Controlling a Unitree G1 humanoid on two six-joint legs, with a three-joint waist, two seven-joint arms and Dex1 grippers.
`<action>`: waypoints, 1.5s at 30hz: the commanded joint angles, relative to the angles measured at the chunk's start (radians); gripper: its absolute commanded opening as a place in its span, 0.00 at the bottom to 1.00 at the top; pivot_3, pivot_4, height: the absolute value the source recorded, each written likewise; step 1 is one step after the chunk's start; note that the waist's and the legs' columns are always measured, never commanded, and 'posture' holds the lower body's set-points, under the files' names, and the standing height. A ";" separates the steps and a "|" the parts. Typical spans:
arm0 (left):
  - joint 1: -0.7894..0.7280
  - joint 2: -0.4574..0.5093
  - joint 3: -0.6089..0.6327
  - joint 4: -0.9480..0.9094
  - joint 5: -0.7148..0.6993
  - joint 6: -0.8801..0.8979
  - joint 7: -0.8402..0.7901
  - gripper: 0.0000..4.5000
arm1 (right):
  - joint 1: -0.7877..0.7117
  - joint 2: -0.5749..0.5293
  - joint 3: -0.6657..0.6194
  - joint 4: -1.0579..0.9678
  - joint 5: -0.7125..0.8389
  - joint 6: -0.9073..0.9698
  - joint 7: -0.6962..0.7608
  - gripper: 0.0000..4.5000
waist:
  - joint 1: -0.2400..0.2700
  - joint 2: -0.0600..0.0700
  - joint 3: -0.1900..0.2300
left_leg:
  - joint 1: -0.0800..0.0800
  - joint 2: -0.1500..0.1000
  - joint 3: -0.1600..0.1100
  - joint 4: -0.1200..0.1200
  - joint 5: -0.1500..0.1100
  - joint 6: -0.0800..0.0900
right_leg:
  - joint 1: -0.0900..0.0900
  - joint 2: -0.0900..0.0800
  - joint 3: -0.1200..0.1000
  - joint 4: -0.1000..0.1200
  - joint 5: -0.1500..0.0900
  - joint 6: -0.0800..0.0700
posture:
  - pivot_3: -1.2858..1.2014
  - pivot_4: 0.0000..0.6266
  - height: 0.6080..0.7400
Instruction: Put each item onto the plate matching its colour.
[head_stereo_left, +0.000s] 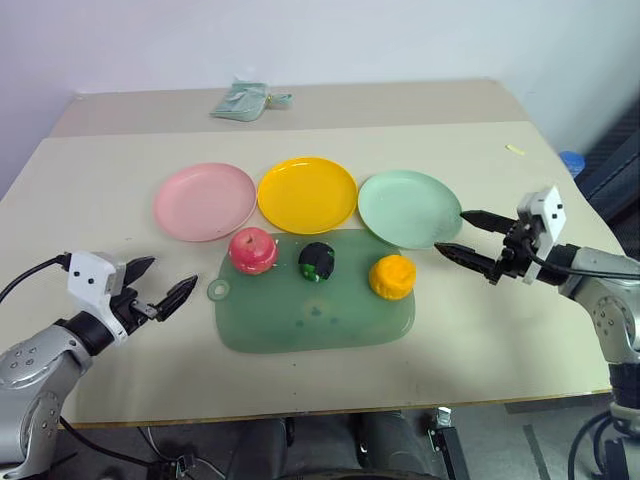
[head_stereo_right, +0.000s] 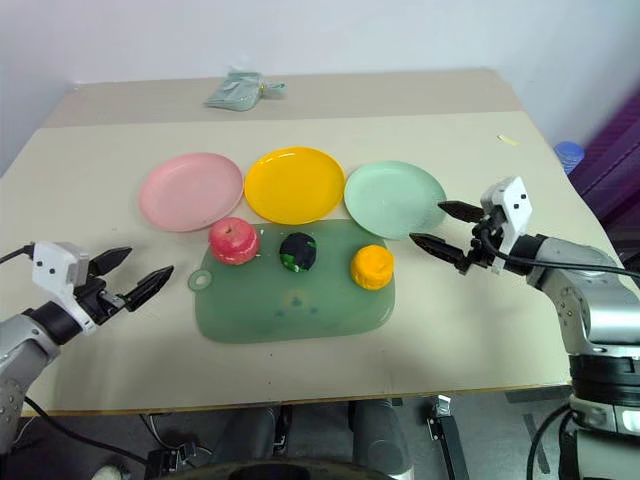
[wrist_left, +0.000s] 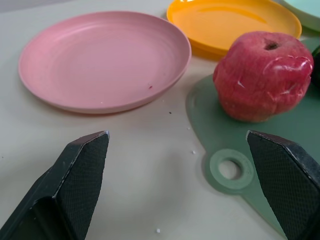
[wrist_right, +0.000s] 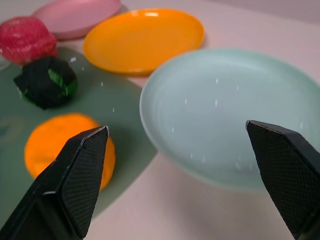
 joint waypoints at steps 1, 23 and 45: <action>0.020 -0.012 0.042 -0.050 -0.010 -0.005 0.021 1.00 | -0.026 0.011 0.013 0.023 -0.012 -0.029 0.015 1.00 | 0.002 0.000 0.000 | 0.000 0.000 0.000 0.000 0.000 0.000 | 0.000 0.000 0.000 0.000 0.000 0.000 | 0.52 0.24 1.00; -0.073 -0.038 0.106 -0.005 -0.094 0.019 0.076 1.00 | -0.122 0.091 0.031 0.096 -0.056 -0.088 -0.063 1.00 | 0.004 0.000 0.000 | 0.000 -0.001 0.000 0.000 0.000 0.000 | 0.000 -0.001 0.000 0.000 0.000 0.000 | 0.52 0.24 1.00; -0.443 0.103 -0.363 0.229 0.077 -0.013 -0.209 1.00 | 0.146 0.071 0.011 -0.436 0.176 0.144 -0.077 1.00 | 0.002 0.000 0.000 | 0.000 -0.001 -0.001 0.001 0.000 0.000 | 0.000 0.002 0.000 0.000 0.000 0.000 | 0.52 0.24 1.00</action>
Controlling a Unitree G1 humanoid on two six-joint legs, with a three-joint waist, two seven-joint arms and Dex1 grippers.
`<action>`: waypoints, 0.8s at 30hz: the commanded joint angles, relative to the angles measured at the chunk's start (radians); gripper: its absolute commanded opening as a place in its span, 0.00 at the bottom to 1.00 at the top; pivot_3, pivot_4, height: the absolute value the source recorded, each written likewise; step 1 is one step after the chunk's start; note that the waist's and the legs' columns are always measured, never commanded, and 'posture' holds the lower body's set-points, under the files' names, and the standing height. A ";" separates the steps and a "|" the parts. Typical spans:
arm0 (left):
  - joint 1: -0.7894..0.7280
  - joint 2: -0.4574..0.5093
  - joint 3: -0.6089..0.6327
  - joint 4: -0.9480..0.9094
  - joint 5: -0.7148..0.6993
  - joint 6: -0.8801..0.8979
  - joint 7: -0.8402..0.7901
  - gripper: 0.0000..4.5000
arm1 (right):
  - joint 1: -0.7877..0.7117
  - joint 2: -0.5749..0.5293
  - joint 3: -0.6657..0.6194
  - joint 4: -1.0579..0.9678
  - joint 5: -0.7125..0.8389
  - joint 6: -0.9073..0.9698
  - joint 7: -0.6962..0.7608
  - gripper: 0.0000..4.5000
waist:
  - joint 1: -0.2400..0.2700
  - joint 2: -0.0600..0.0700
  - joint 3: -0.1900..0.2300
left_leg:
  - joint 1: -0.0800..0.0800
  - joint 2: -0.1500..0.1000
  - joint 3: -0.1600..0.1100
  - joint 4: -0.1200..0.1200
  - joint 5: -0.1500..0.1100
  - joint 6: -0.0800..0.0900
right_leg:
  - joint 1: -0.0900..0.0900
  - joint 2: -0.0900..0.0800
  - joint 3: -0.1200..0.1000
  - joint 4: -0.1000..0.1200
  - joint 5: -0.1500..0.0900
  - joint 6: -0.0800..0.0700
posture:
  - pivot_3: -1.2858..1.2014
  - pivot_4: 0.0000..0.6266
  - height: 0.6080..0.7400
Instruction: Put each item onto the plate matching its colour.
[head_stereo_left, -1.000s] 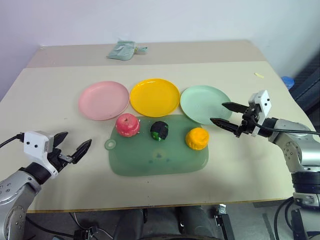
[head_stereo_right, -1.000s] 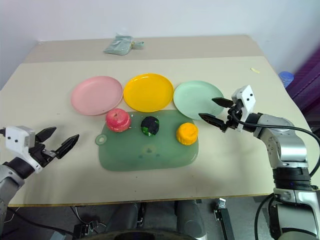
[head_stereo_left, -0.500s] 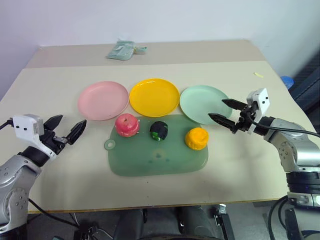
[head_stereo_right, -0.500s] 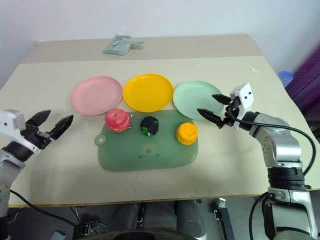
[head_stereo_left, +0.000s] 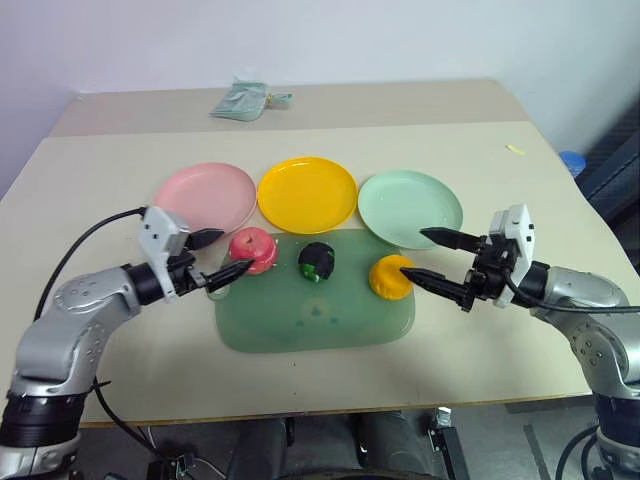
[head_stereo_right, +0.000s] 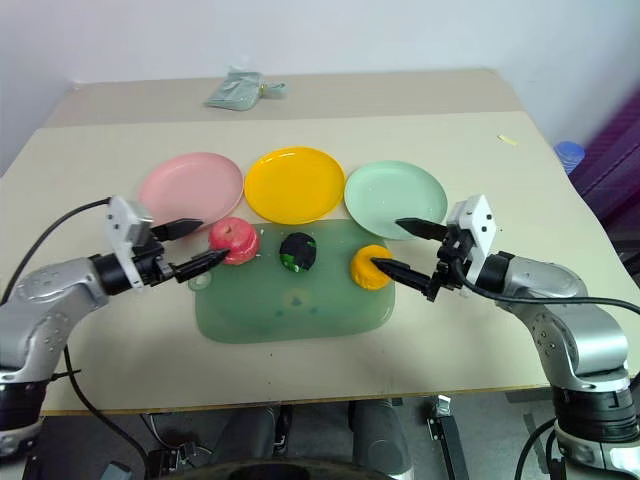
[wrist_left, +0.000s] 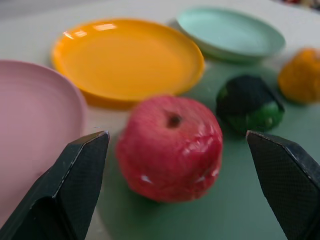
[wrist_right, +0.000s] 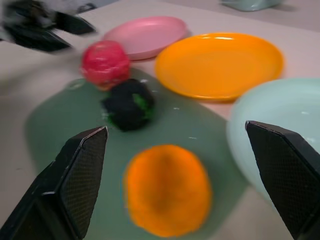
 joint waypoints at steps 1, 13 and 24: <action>-0.037 0.011 -0.044 0.043 0.086 -0.062 -0.016 1.00 | 0.006 0.005 -0.006 -0.061 0.037 0.015 -0.024 1.00 | 0.000 0.000 0.000 | 0.000 0.000 0.000 0.000 0.000 0.000 | 0.000 0.000 0.000 0.000 0.000 0.000 | 0.52 0.24 1.00; -0.127 -0.068 -0.041 0.170 0.093 -0.076 -0.043 0.66 | -0.001 0.032 0.029 -0.097 0.056 0.023 -0.083 1.00 | 0.001 0.000 0.000 | 0.000 0.000 0.000 0.000 0.000 0.000 | 0.000 -0.001 0.000 0.000 0.000 0.000 | 0.52 0.24 1.00; -0.344 -0.133 0.148 0.339 0.097 -0.070 0.251 0.66 | -0.078 0.036 0.058 -0.070 0.053 0.016 -0.088 1.00 | 0.002 -0.001 0.000 | 0.000 -0.001 -0.001 0.001 0.000 0.000 | 0.000 -0.001 -0.001 0.001 0.000 0.000 | 0.52 0.24 1.00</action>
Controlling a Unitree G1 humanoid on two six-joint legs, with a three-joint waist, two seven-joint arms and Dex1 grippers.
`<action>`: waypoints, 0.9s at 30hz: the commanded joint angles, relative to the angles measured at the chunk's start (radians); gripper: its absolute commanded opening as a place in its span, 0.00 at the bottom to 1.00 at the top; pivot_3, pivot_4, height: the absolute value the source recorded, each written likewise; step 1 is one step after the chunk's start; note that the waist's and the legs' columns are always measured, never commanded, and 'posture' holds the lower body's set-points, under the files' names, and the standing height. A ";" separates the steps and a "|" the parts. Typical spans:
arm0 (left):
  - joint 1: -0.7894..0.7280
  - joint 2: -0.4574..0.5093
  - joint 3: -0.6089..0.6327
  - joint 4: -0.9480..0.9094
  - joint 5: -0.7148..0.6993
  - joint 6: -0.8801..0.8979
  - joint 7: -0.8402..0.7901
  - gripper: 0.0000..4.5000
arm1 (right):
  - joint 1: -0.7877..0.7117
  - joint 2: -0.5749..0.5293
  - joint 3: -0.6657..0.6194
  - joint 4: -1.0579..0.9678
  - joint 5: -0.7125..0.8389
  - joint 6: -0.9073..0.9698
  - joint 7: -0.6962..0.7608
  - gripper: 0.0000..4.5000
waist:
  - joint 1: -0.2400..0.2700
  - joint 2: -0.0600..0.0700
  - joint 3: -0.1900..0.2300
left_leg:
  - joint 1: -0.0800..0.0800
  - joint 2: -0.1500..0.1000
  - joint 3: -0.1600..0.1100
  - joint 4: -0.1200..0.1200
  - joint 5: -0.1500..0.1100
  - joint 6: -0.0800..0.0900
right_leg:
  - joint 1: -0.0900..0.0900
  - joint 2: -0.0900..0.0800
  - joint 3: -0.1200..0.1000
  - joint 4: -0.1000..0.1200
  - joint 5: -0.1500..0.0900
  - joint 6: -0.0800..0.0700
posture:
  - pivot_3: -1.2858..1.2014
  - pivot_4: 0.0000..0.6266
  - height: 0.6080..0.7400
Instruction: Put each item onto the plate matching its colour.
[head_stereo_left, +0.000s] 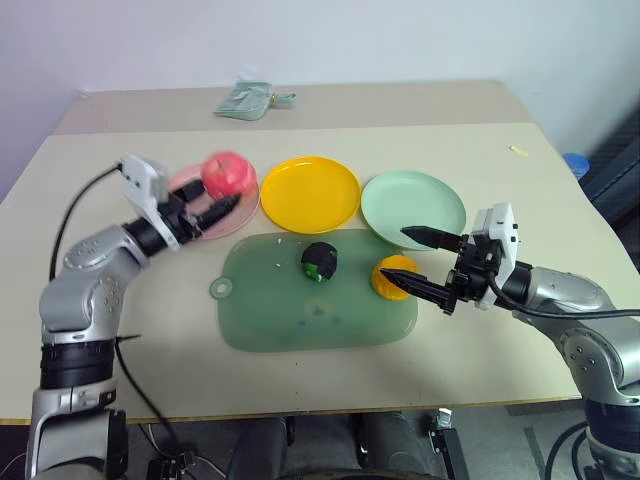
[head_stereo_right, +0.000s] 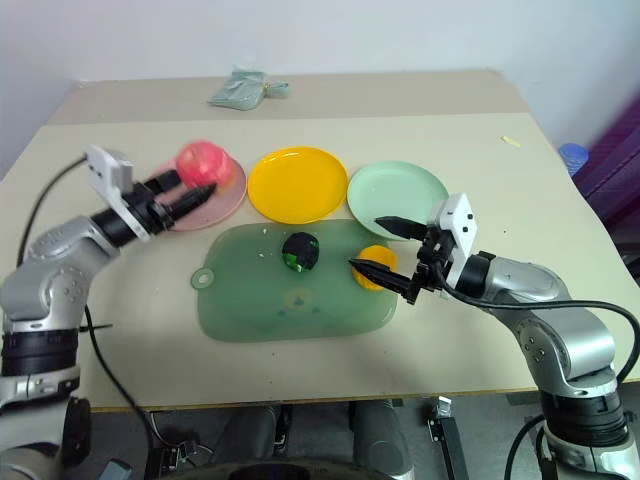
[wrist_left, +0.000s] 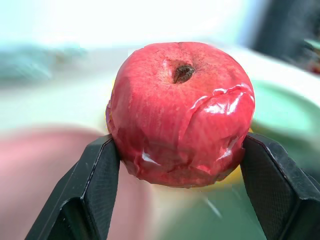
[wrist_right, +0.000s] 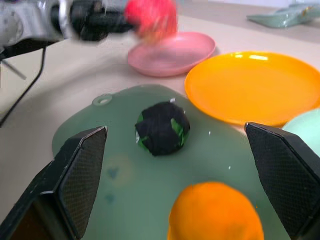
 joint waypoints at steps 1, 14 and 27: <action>-0.061 0.012 0.001 0.119 0.106 -0.035 0.109 0.66 | -0.043 0.011 0.013 -0.007 0.007 -0.013 -0.002 1.00 | -0.001 0.000 0.000 | 0.000 0.000 0.000 0.000 0.000 0.000 | 0.000 0.000 0.000 0.000 0.000 0.000 | 0.52 0.24 1.00; -0.110 0.014 -0.071 0.304 0.228 -0.068 0.099 0.99 | -0.193 0.132 0.184 0.022 -0.080 0.040 -0.151 1.00 | -0.002 -0.001 0.000 | -0.001 0.000 0.000 0.000 0.000 0.000 | -0.002 0.000 0.000 0.000 0.000 0.000 | 0.52 0.24 1.00; 0.223 0.085 0.092 -0.178 0.084 -0.070 -0.026 0.99 | -0.325 0.279 0.431 0.105 -0.290 0.160 -0.318 1.00 | -0.008 -0.001 0.000 | -0.001 0.002 0.001 -0.001 0.000 -0.001 | -0.004 -0.002 0.001 0.002 0.000 0.000 | 0.52 0.24 1.00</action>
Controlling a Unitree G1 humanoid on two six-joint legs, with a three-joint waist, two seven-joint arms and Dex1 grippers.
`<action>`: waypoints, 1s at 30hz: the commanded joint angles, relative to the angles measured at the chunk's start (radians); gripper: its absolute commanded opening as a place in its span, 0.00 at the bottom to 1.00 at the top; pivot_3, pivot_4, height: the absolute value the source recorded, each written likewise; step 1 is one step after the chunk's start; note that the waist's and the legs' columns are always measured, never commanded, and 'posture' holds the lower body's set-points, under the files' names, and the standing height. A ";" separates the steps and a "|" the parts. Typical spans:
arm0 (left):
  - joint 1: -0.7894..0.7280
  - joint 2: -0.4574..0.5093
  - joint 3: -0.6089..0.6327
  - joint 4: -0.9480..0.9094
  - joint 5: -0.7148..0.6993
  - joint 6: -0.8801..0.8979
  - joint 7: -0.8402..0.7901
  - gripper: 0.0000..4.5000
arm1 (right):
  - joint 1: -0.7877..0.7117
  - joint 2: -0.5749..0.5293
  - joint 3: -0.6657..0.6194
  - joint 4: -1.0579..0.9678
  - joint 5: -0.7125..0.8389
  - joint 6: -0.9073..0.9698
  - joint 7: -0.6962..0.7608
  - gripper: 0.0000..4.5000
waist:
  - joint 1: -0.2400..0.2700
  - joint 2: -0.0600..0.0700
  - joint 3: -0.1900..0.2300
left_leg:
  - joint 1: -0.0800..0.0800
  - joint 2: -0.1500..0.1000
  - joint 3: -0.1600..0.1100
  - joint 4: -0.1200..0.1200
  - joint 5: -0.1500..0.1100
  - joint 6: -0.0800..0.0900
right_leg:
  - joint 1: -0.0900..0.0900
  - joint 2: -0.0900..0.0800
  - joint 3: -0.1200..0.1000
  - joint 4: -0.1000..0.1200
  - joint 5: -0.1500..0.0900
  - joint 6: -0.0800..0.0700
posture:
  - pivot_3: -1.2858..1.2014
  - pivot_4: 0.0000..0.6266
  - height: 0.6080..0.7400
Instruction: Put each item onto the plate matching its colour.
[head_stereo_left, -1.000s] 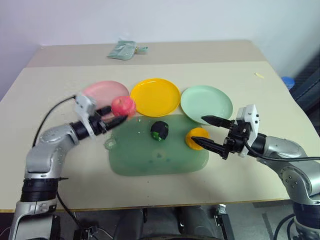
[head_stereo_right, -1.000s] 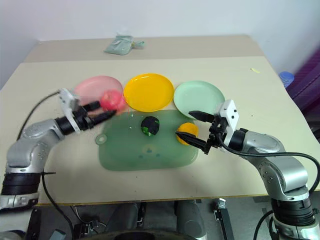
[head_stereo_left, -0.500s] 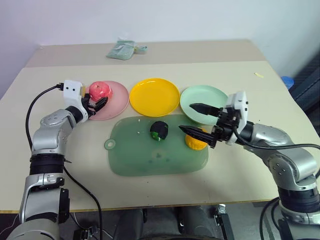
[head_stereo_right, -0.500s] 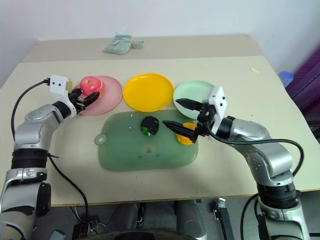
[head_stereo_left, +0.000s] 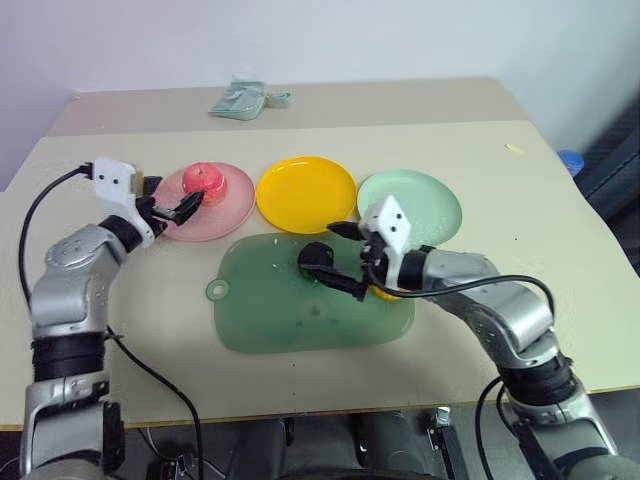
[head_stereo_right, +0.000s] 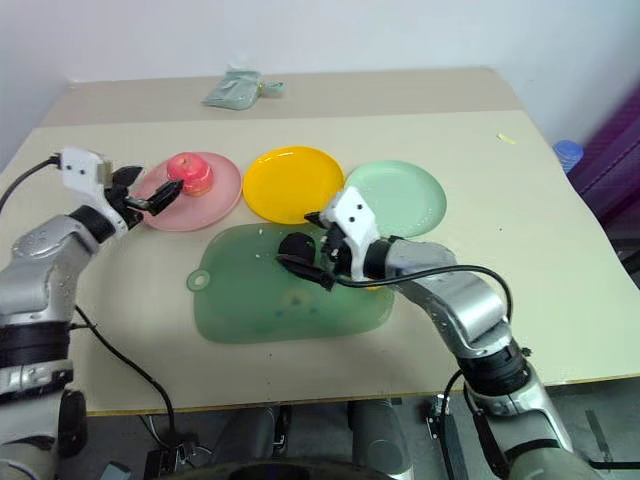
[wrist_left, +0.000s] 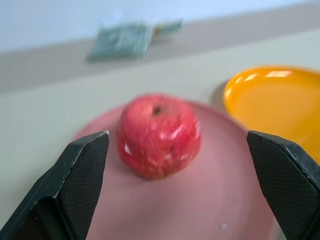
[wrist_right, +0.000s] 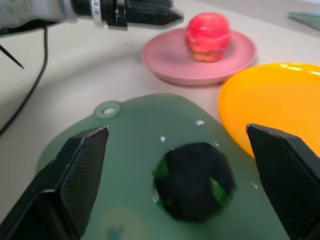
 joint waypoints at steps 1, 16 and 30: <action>0.121 0.032 0.025 -0.191 -0.057 -0.005 -0.081 0.99 | -0.040 0.039 0.020 0.041 -0.049 0.038 -0.048 1.00 | 0.006 0.000 0.000 | 0.000 0.000 0.000 0.000 0.000 0.000 | 0.000 0.000 0.000 0.000 0.000 0.000 | 0.52 0.24 1.00; 0.435 0.032 -0.044 -0.462 -0.128 0.051 -0.172 1.00 | -0.089 0.109 0.050 0.117 -0.135 0.112 -0.066 0.53 | 0.002 0.000 0.000 | 0.000 -0.001 -0.001 -0.001 0.000 0.000 | 0.001 -0.001 -0.001 -0.001 0.000 0.000 | 0.52 0.24 1.00; 0.384 -0.027 -0.231 -0.550 -0.171 0.095 -0.162 1.00 | -0.190 -0.070 -0.251 0.454 -0.253 -0.039 -0.149 0.53 | 0.000 0.000 0.000 | 0.001 -0.002 0.000 -0.001 0.000 0.000 | 0.002 0.001 -0.001 -0.001 0.000 0.000 | 0.52 0.24 1.00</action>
